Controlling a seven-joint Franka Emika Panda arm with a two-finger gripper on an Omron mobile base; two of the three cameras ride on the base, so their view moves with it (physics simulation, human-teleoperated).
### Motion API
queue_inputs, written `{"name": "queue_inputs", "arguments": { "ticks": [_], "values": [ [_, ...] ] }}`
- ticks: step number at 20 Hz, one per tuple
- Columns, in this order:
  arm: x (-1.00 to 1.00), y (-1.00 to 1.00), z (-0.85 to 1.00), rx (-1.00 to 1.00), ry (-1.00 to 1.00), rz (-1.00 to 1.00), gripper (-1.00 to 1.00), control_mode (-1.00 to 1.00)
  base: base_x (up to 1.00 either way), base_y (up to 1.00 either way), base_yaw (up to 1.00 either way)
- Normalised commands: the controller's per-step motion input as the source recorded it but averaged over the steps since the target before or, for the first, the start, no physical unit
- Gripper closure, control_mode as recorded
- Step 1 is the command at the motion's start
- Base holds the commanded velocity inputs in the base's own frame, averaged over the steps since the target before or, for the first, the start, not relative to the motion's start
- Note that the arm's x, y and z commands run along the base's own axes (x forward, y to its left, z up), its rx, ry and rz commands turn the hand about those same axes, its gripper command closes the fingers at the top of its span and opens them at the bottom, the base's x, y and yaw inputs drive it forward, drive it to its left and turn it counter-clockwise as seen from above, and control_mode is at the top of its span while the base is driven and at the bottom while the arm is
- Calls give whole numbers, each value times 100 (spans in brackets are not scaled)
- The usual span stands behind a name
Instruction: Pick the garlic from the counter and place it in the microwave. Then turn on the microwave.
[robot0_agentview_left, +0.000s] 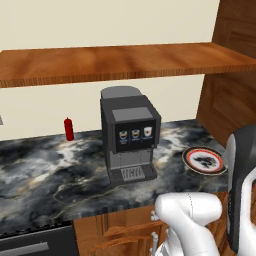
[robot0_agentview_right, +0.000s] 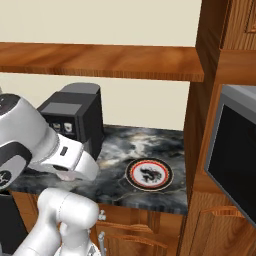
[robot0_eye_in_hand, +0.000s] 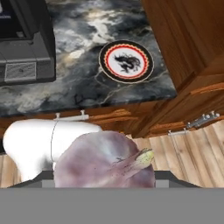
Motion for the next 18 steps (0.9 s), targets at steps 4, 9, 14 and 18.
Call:
{"name": "queue_inputs", "arguments": {
  "ticks": [4, 9, 14, 18],
  "values": [
    [-1, 17, 35, 1, 12, 0, 100, -100, 0, 0, 0],
    [-11, 9, 20, 0, 11, 3, 100, -100, 0, 0, 0],
    [-29, 4, 0, 0, 4, 2, 100, -100, 0, 0, 0],
    [-21, 0, 0, 0, 0, 0, 100, 100, -24, 1, 0]
  ]
}}
